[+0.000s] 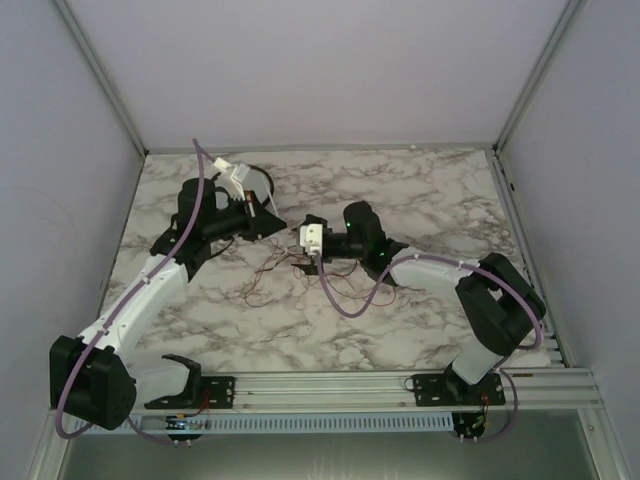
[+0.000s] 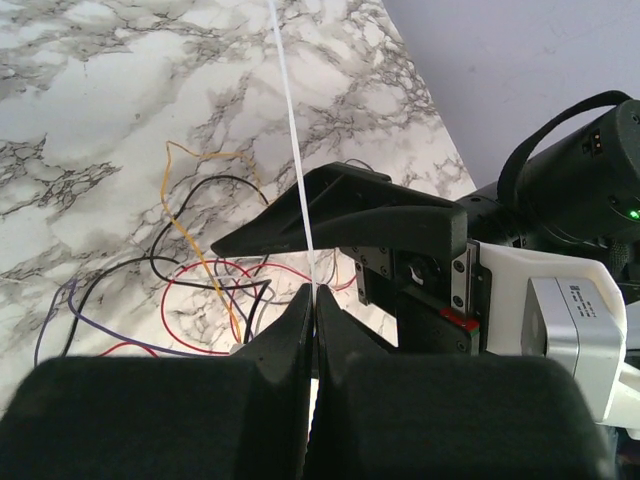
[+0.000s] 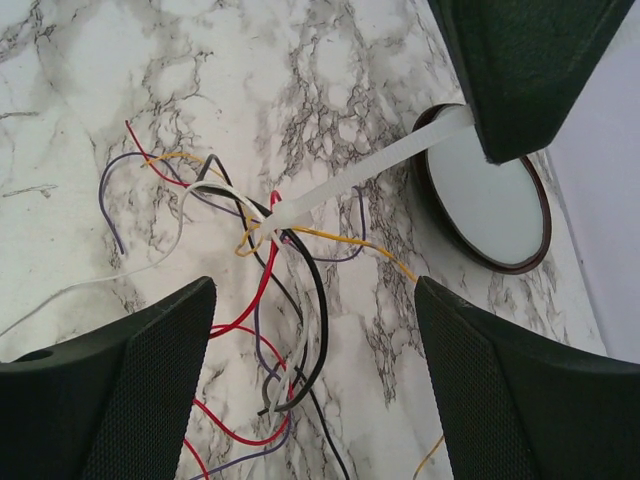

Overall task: Zip-tie the wires
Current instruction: Adjust the cable at the center of the board.

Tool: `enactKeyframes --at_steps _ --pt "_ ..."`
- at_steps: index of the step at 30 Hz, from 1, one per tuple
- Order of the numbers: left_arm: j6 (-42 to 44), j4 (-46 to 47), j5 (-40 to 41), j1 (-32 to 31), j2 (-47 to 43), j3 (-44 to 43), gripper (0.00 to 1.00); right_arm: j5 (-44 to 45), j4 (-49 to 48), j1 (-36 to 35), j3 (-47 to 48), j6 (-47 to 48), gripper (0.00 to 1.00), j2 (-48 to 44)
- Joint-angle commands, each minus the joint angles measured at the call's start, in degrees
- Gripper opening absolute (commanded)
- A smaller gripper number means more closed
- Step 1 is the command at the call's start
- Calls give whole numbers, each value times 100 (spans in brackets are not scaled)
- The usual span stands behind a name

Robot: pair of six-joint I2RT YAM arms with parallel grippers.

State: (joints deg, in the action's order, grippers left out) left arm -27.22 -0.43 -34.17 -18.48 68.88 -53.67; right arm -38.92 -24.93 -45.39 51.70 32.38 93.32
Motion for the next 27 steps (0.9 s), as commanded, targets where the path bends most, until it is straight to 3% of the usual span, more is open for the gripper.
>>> enactKeyframes --at_steps 1,12,18,21,27 --pt "115 -137 -231 27 67 -155 0 -73 -7 -58 348 307 80 152" --pt "319 -329 -591 29 196 -175 0 -36 892 -132 921 1012 82 504" --pt "348 -341 -678 28 240 -200 0 -71 1426 -205 1209 1281 75 741" --pt "369 -367 -610 24 228 -220 0 -74 1509 -228 1268 1276 68 783" --pt "370 -405 -324 36 182 -231 0 155 1622 -234 1098 1042 42 616"
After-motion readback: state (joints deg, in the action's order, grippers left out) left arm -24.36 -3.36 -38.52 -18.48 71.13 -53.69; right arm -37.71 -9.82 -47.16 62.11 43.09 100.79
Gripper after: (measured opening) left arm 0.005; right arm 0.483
